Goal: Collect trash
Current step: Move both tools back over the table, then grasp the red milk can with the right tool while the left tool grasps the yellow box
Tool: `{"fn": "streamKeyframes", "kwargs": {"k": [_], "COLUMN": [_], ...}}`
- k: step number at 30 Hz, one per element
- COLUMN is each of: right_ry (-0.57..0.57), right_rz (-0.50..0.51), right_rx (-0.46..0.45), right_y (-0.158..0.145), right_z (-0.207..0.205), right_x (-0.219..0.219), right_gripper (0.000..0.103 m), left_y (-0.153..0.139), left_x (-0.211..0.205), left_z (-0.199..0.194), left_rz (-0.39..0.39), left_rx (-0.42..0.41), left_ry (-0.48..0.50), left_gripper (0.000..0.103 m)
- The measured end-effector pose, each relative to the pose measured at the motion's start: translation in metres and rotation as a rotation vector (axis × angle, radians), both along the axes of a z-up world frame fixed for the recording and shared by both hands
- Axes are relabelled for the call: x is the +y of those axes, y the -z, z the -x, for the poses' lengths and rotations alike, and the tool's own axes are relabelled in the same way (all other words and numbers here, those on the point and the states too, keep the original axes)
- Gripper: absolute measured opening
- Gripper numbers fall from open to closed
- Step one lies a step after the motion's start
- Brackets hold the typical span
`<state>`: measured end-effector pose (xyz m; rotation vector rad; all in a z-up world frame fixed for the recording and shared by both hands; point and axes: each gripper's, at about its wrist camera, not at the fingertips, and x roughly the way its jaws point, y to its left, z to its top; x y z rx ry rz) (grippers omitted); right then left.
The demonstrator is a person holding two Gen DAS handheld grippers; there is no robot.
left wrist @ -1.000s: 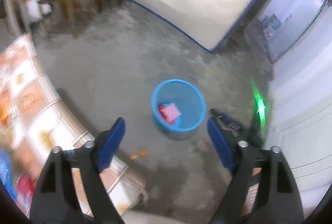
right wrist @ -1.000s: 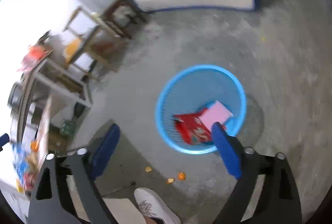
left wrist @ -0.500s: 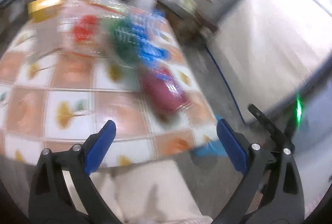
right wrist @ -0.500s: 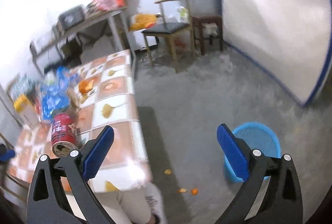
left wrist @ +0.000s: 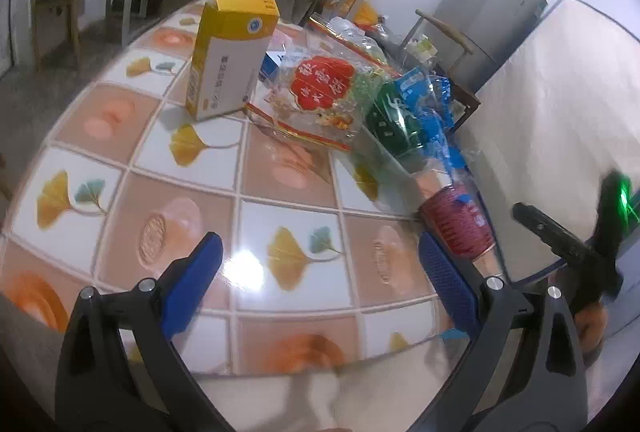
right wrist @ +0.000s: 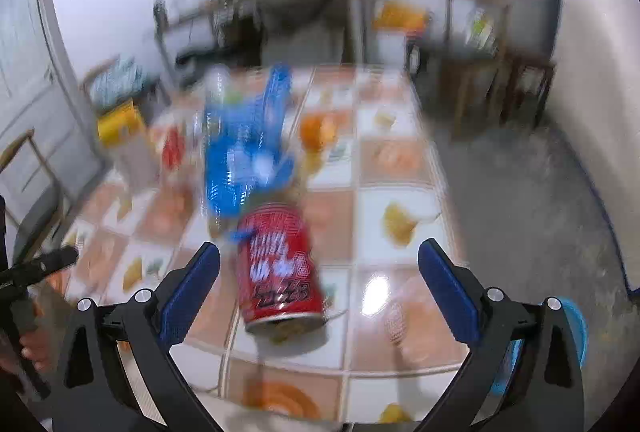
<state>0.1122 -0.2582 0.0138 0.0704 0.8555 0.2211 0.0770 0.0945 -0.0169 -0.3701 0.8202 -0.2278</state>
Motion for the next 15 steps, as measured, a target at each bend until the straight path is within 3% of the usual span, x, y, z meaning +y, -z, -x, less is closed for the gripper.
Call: {"fn": "streamKeyframes", "kwargs": {"k": [6, 11, 15], "right_ry": [-0.08, -0.115, -0.125], "right_rz": [-0.069, -0.039, -0.011], "right_rx": [0.181, 0.241, 0.256], "right_y": [0.027, 0.038, 0.039], "right_z": [-0.033, -0.048, -0.053], "right_x": [0.014, 0.029, 0.035], "right_gripper": [0.094, 0.083, 0.082], "left_y": [-0.003, -0.015, -0.017], "left_x": [0.016, 0.03, 0.044], "left_z": [-0.01, -0.035, -0.073], "left_rz": [-0.077, -0.239, -0.318], "left_rx": [-0.131, -0.253, -0.268], "left_ry": [0.019, 0.01, 0.037], "left_gripper": [0.094, 0.094, 0.094]}}
